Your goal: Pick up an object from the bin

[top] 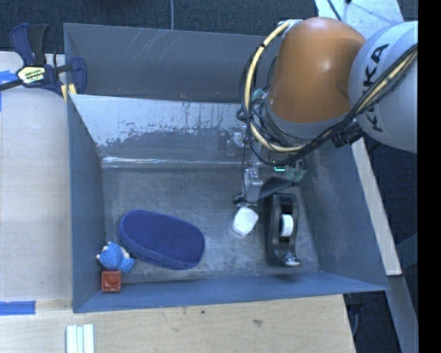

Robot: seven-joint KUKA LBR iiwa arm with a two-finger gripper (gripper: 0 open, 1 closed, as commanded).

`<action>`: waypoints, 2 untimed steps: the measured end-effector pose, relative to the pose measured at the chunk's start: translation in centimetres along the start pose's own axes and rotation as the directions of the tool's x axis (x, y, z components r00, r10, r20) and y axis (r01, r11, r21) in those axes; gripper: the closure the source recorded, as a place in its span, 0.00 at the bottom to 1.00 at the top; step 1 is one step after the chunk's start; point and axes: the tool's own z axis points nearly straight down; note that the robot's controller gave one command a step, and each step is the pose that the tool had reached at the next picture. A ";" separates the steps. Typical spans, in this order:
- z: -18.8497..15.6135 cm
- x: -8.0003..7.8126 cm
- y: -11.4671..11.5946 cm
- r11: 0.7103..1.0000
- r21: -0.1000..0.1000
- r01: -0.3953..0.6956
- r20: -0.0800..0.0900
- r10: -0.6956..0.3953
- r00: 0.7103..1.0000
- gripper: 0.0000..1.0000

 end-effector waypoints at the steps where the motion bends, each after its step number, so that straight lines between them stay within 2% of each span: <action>1: 8.8 3.4 2.7 0.999 0.001 -0.034 -0.002 0.034 0.999 0.00; 2: 15.0 8.8 10.3 0.992 0.000 0.124 0.007 -0.124 0.992 0.00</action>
Offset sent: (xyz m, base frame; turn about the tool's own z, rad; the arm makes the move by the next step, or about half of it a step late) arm -0.0320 0.0266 -0.0837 0.0368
